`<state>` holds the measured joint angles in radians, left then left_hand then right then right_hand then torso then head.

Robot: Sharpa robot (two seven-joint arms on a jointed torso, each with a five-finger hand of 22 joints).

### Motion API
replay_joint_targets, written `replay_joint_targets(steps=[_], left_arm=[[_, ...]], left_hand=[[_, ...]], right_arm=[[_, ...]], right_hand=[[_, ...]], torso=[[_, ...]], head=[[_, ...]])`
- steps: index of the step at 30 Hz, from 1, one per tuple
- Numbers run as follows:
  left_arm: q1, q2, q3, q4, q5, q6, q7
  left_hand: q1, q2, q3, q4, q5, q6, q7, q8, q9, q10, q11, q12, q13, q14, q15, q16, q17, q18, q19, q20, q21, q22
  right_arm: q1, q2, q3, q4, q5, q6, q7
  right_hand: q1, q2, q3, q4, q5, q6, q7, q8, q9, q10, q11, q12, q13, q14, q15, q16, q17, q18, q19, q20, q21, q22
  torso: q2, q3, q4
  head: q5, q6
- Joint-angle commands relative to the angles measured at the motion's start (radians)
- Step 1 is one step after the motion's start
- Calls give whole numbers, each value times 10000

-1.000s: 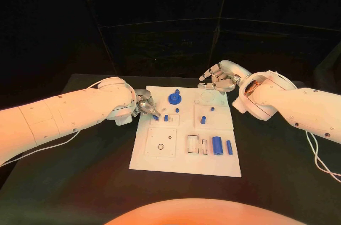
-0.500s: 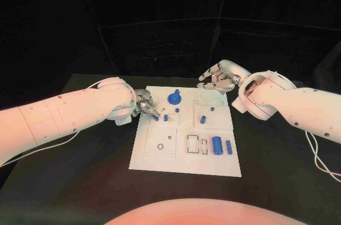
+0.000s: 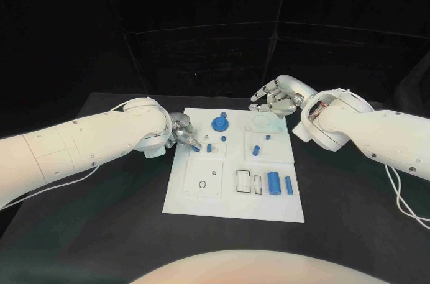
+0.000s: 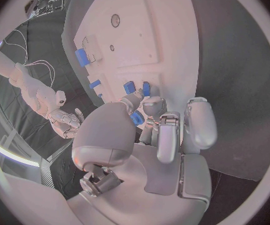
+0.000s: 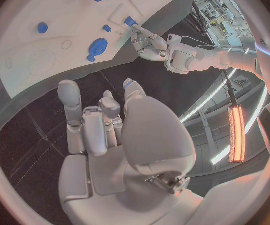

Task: Assemble the parts on the task board

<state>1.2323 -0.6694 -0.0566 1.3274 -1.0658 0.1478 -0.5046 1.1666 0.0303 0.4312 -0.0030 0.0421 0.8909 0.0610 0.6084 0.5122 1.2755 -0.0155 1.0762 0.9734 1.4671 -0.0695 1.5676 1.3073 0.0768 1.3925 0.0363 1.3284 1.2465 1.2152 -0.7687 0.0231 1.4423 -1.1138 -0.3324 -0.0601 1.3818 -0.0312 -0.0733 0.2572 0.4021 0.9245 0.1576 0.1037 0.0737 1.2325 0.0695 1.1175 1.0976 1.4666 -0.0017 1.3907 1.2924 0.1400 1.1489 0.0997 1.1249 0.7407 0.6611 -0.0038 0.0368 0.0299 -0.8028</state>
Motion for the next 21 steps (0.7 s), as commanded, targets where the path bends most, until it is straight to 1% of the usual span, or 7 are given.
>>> replay_joint_targets(steps=[1, 11, 13, 17, 20, 21], left_arm=[[-14, -3, -17, 10, -67, 235, -138], [-14, 47, -17, -26, -66, 219, -86], [-14, 61, -18, -47, -66, 200, -64], [-14, 93, -18, -98, -65, 158, -33], [-13, 123, -18, -147, -64, 109, -40], [-13, 133, -18, -162, -64, 102, -46]], left_hand=[[-40, 48, 895, -833, 63, 55, -46, 37, 1, 71, -8, 68, 8, 1037, -35, 32, 2635, -1, 69, 23, -14, 0], [-126, 19, 950, -799, 62, 52, -43, 57, 16, 77, -5, 64, 2, 1037, -36, 32, 2635, -1, 70, 20, -17, 1], [-273, -98, 900, -743, 58, 77, -48, 82, 29, 89, -1, 77, 12, 1037, -33, 32, 2635, -4, 76, 21, -13, 11], [-814, -407, 603, -464, 55, 169, -69, 115, 32, 99, -8, 85, 3, 1037, -34, 32, 2635, -2, 77, 22, -25, 6], [-1113, -613, 406, -322, 57, 250, -92, 142, 33, -23, -25, -112, -240, 1037, -50, 32, 2635, 1, 77, 12, -34, 2], [-1193, -649, 360, -278, 59, 279, -102, 155, 35, -46, -33, -153, -289, 1037, -56, 32, 2635, 1, 80, 9, -33, 7]], right_arm=[[17, 8, 5, 7, 26, 42, 78], [17, 14, 5, 1, 30, 40, 81], [17, 16, 5, 0, 33, 38, 82], [17, 20, 5, -1, 38, 36, 84], [17, 21, 5, -1, 41, 35, 85], [17, 22, 5, -1, 42, 35, 85]], right_hand=[[43, 26, -43, 29, 69, -56, 4, 33, -11, -40, 9, -64, -9, 379, -44, -44, -9, 110, -71, 25, -53, -9], [43, 26, -43, 29, 69, -56, 4, 33, -11, -40, 9, -64, -9, 379, -44, -44, -9, 110, -71, 25, -53, -9], [43, 26, -43, 29, 69, -56, 4, 33, -11, -40, 9, -64, -9, 379, -44, -44, -9, 110, -71, 25, -53, -9], [45, 27, -49, 34, 69, -58, 5, 36, -11, -54, 9, -82, -30, 376, -44, -57, -24, 114, -81, 25, -69, -33], [45, 27, -49, 34, 69, -58, 5, 36, -11, -54, 9, -82, -30, 376, -44, -57, -24, 114, -81, 25, -69, -33], [45, 27, -49, 34, 69, -58, 5, 36, -11, -54, 9, -82, -30, 376, -44, -57, -24, 114, -81, 25, -69, -33]], torso=[[6, 3, -1], [0, 7, -5], [-1, 8, -5], [1, 11, -6], [2, 6, -5], [1, 6, -8]], head=[[-1, -3], [-9, -15], [-12, -16], [-17, -15], [-21, -12], [-23, -15]])
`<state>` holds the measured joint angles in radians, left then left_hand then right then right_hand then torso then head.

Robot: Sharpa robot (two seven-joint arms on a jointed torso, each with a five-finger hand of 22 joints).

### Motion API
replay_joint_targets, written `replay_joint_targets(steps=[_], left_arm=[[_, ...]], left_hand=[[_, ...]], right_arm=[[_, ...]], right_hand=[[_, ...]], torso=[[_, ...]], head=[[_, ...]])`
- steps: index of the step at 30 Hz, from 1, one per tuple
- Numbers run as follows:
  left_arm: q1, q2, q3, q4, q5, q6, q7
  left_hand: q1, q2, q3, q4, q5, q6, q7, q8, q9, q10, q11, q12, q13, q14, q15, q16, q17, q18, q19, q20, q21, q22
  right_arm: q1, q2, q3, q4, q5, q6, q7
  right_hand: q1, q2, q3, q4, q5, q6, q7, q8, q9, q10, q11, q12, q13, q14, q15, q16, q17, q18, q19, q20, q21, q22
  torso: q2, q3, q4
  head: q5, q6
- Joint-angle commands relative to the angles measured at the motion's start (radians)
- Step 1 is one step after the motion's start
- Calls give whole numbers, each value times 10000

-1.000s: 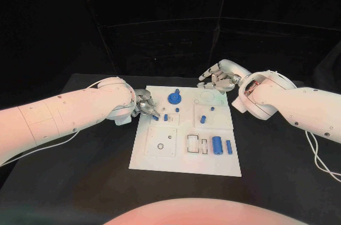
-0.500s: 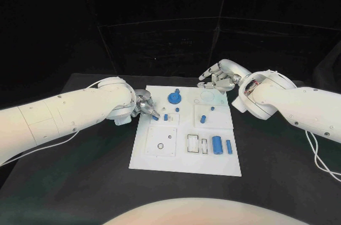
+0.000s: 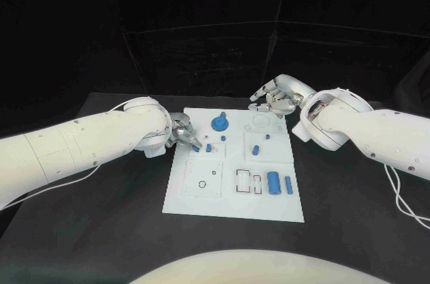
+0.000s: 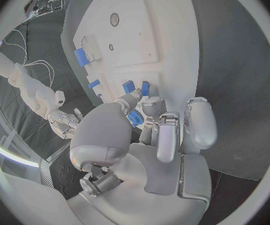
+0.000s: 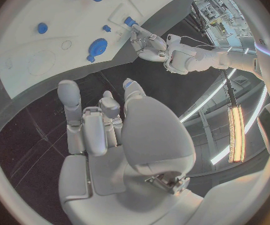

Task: Assemble the parts on the task board

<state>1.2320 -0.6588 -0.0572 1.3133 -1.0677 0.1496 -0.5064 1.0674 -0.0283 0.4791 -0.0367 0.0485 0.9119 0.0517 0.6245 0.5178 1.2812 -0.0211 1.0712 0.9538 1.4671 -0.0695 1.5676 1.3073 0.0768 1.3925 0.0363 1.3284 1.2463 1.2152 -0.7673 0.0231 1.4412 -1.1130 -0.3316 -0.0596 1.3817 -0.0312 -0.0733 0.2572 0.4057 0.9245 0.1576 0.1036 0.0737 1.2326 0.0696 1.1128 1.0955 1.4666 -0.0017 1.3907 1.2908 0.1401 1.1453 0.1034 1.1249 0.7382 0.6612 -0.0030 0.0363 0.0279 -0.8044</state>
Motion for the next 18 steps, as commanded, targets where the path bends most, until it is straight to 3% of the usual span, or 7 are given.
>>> replay_joint_targets(steps=[1, 7, 18], left_arm=[[-10, 38, -12, -38, -45, 75, -38], [-10, 86, -12, -107, -45, 43, -88], [-10, 134, -11, -215, -45, -77, -127]], left_hand=[[-290, -104, -173, 108, -4, 111, -25, 17, -16, -110, 10, -119, -114, 1037, -65, 32, 2635, 1, 82, 2, -36, 9], [-575, -247, -363, 263, -4, 221, -68, 98, 12, -84, -26, -110, -119, 1037, -98, 32, 2635, 0, 92, -26, -36, 23], [-925, -268, -590, 527, -4, 289, -99, 192, 48, -18, -54, -49, -78, 1037, -131, 32, 2635, -12, 127, -62, -11, 75]], right_arm=[[18, 9, 5, 11, 35, 27, 81], [18, 20, 5, -2, 43, 33, 82], [19, 26, 5, -10, 68, 36, 91]], right_hand=[[46, 27, -49, 34, 34, -59, 5, 36, -11, -55, 9, -35, -9, 376, -44, -57, -9, 114, -45, -11, -69, -8], [46, 27, -49, 34, 34, -59, 5, 36, -11, -55, 9, -35, -9, 376, -44, -57, -9, 114, -45, -11, -69, -8], [34, 29, -63, 52, 32, -63, 6, 39, -11, -59, 11, -38, -15, 374, -43, -66, -18, 117, -51, -11, -84, -27]], torso=[[1, -4, -5], [-2, -8, -2], [-3, -9, 4]], head=[[-2, -3], [-17, -9], [-28, 1]])
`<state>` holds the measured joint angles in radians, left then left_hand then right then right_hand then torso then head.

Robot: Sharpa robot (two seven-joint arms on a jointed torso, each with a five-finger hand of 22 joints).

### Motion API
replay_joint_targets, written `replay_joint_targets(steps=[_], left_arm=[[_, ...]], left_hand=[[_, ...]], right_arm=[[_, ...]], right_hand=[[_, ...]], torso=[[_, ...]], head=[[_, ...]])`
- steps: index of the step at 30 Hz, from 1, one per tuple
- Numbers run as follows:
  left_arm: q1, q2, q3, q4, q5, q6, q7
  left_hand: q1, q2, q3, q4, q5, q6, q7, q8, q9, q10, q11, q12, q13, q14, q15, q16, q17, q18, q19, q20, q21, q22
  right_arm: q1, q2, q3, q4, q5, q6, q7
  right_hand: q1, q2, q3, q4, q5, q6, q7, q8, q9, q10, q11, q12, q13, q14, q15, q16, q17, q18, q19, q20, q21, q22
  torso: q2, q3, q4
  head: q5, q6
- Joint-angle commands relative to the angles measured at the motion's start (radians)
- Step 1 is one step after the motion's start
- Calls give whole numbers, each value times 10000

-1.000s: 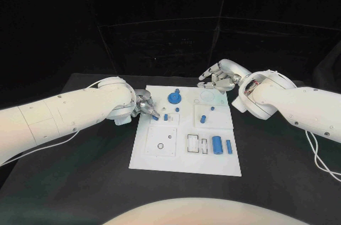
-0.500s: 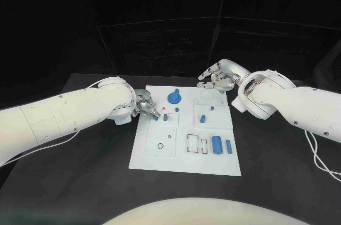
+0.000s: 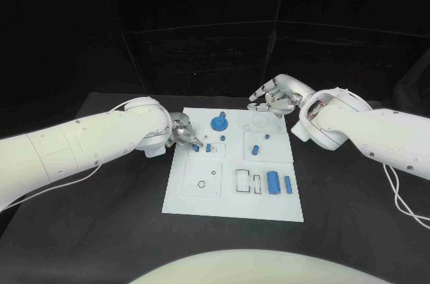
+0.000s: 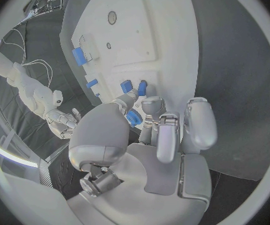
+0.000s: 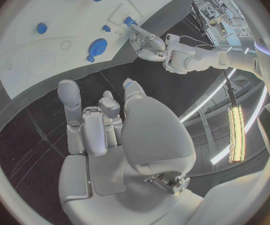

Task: Assemble the parts on the task board

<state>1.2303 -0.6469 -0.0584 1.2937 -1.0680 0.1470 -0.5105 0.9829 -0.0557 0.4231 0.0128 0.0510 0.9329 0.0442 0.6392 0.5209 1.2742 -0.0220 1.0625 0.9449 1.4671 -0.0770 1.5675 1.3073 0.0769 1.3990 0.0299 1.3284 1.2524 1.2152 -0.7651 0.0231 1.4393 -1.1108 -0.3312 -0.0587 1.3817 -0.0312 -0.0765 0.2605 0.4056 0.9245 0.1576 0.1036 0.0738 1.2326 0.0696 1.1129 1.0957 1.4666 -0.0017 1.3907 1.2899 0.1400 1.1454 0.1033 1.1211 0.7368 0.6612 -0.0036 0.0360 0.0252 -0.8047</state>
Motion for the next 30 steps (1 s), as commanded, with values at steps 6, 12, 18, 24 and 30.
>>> replay_joint_targets(steps=[6, 12, 18, 24, 30], left_arm=[[8, 29, 1, -52, -42, -13, -108], [8, 29, 1, -46, -42, 35, -124], [7, 14, 1, -10, -42, -5, -97], [6, -29, 2, 92, -42, -251, 33], [5, -125, 7, 174, -36, -849, 289]], left_hand=[[-272, -52, -232, 170, -31, 111, -31, 110, 47, 86, -51, 80, 43, 1037, -63, 32, 2635, -20, 82, -10, 5, 45], [-493, -183, -603, 327, -31, 142, -39, 196, 86, 121, -57, 124, 73, 1037, -68, 32, 2635, -27, 98, -17, 15, 73], [-540, -197, -769, 386, -30, 162, -53, 245, 108, 148, -66, 160, 104, 1037, -75, 32, 2635, -29, 108, -22, 21, 89], [-550, -195, -834, 408, -31, 166, -59, 263, 116, 154, -71, 167, 107, 1037, -79, 32, 2635, -29, 110, -26, 21, 93], [-681, -228, -1216, 575, -30, 131, -72, 308, 136, 153, -89, 167, 91, 1037, -99, 32, 2635, -30, 126, -44, 21, 105]], right_arm=[[19, -25, 5, 14, 49, 36, 68], [19, -38, 5, 18, 50, 54, 55], [19, -27, 5, 6, 57, 60, 59], [19, -15, 4, -5, 62, 66, 65], [19, -3, 4, -20, 64, 88, 69]], right_hand=[[24, 30, -40, 31, 32, -64, 7, 41, -11, -61, 12, -40, -20, 373, -43, -72, -16, 119, -56, -10, -53, -24], [24, 30, -40, 31, 32, -64, 7, 41, -11, -61, 12, -40, -20, 373, -43, -72, -16, 119, -56, -10, -53, -24], [24, 30, -40, 31, 32, -64, 7, 41, -11, -61, 12, -40, -20, 373, -43, -72, -16, 119, -56, -10, -53, -24], [9, 31, -54, 49, 30, -67, 8, 44, -11, -67, 13, -46, -29, 364, -42, -99, -52, 121, -61, -10, -65, -40], [9, 31, -54, 49, 30, -67, 8, 44, -11, -67, 13, -46, -29, 364, -42, -99, -52, 121, -61, -10, -65, -40]], torso=[[2, -2, 2], [-2, 2, 3], [-4, -6, 15], [0, -13, 13], [0, -7, 6]], head=[[-2, -11], [-16, -14], [-31, -12], [-30, -6], [-31, 1]])
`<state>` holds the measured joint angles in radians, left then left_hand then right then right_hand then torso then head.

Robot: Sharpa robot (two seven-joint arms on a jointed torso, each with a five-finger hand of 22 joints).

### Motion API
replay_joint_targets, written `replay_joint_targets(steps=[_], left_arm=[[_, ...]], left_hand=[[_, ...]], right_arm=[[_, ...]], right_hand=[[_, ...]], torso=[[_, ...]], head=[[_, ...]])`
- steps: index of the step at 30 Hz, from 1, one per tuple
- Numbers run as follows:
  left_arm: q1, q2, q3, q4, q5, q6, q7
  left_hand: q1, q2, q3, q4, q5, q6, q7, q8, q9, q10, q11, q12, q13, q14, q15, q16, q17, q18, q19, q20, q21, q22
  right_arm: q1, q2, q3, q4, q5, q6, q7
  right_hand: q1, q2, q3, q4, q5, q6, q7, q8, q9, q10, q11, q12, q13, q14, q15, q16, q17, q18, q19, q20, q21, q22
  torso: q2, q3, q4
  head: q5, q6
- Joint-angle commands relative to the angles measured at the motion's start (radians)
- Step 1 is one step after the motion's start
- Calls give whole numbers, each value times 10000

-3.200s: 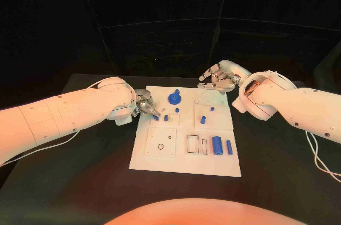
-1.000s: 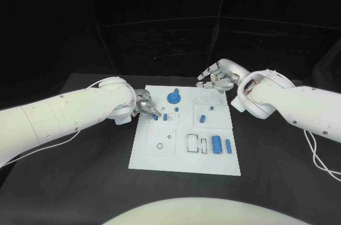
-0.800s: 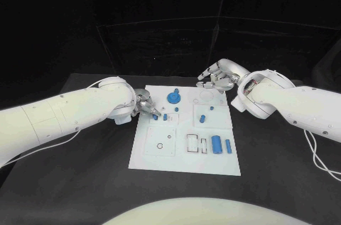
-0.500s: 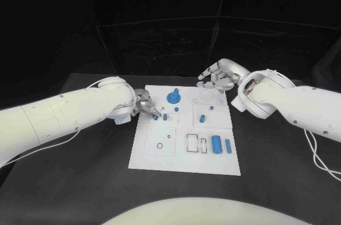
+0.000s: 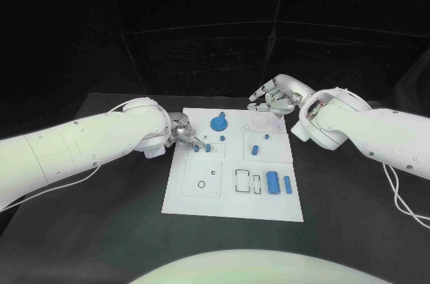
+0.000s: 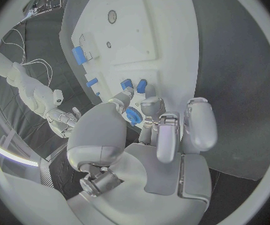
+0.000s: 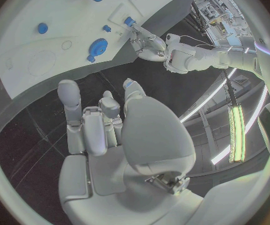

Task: Assemble the parts on the task board

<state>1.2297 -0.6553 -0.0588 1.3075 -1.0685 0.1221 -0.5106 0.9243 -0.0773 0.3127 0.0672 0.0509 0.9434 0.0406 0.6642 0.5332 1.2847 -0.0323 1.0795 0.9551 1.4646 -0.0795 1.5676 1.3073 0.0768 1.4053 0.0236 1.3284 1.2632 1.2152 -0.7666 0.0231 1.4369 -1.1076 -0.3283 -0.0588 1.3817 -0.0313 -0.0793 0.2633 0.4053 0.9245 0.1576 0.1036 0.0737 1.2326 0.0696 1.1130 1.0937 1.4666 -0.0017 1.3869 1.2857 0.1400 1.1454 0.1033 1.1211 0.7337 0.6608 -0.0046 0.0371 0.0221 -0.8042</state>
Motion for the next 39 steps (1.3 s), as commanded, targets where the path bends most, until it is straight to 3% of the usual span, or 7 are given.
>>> replay_joint_targets(steps=[1, 5, 8, 12, 22, 31, 39], left_arm=[[12, -58, 11, 40, -7, -703, 340], [17, -194, 15, 52, 677, -1586, 968], [25, -292, 17, 76, 1295, -2136, 1694], [47, -367, 19, 83, 2415, -2549, 3201], [64, 13, 11, -159, 1420, -3154, 5855], [64, 713, -159, -677, -1796, -3367, 6281], [56, 1280, -325, -1286, -3365, -2917, 5966]], left_hand=[[-102, -3, -149, 50, -28, 11, -35, 56, 12, 31, 16, -24, -38, 1062, -76, 32, 2635, -26, 56, 17, 8, -17], [167, 167, -399, 100, -29, -637, 203, -236, -109, -1308, 228, -1778, -1982, 1019, 80, -75, 2493, 162, -453, 95, -756, -902], [510, 252, -522, 26, -37, -1235, 492, -584, -313, -2019, 491, -2397, -2509, 751, 265, -684, 1728, 350, -1047, 270, -1646, -1889], [1371, 554, -452, -259, 2, -1687, 808, -928, -649, -2848, 801, -2978, -2957, -614, 604, -3073, -879, 984, -3240, 582, -4809, -5122], [3383, 449, 174, -1357, -13, -2041, 1275, -1833, -1616, -4509, 1321, -4614, -4333, -2635, 1038, -5856, -3722, 1023, -3871, 1020, -5982, -5803], [3855, -9, 791, -1925, -26, -1364, 1369, -2592, -2504, -4312, 1452, -5824, -5735, -2277, 1106, -5755, -4030, 1057, -3583, 1088, -5881, -5766], [3582, -359, 403, -1787, -26, -1102, 1246, -3277, -3152, -4440, 1422, -6557, -6634, -668, 1066, -3461, -2081, 967, -2493, 1063, -4956, -5070]], right_arm=[[18, 11, 4, 4, 32, 61, 70], [18, 3, 4, 5, 32, 58, 84], [18, -2, 3, 5, 32, 58, 94], [18, -5, 3, -9, 46, 46, 106], [18, 41, 3, -77, 66, 21, 120], [18, 110, 2, -105, 68, 40, 122], [18, 162, 2, -126, 68, 54, 129]], right_hand=[[9, 31, -25, 20, 34, -67, 8, 44, -11, -67, 12, -47, -9, 364, -42, -61, -10, 121, -62, -9, -65, -10], [4, 32, -32, 28, 34, -69, 8, 45, -11, -75, 13, -57, -22, 360, -41, -74, -28, 133, -97, -9, -106, -80], [4, 32, -32, 29, 34, -70, 8, 45, -11, -77, 13, -59, -24, 360, -41, -75, -29, 135, -103, -9, -112, -91], [-17, 38, -57, 60, 24, -84, 12, 46, -13, -83, 18, -59, -29, 352, -37, -96, -49, 138, -122, -6, -141, -126], [-40, 60, -78, 97, -2, -93, 16, 51, -13, -97, 21, -70, -47, 344, -33, -116, -71, 142, -138, -3, -169, -158], [-25, 79, -73, 99, -6, -97, 16, 54, -13, -122, 21, -100, -80, 341, -33, -128, -83, 146, -150, -2, -186, -181], [-9, 91, -69, 98, -7, -100, 15, 56, -13, -126, 21, -102, -84, 339, -33, -133, -88, 147, -153, -1, -193, -190]], torso=[[5, 3, -7], [2, 14, -3], [-3, 6, 8], [1, 7, 0], [9, 13, -19], [13, 14, -20], [25, 8, -30]], head=[[1, -6], [-18, 14], [-57, 32], [-70, 79], [-147, 193], [-197, 270], [-220, 274]])
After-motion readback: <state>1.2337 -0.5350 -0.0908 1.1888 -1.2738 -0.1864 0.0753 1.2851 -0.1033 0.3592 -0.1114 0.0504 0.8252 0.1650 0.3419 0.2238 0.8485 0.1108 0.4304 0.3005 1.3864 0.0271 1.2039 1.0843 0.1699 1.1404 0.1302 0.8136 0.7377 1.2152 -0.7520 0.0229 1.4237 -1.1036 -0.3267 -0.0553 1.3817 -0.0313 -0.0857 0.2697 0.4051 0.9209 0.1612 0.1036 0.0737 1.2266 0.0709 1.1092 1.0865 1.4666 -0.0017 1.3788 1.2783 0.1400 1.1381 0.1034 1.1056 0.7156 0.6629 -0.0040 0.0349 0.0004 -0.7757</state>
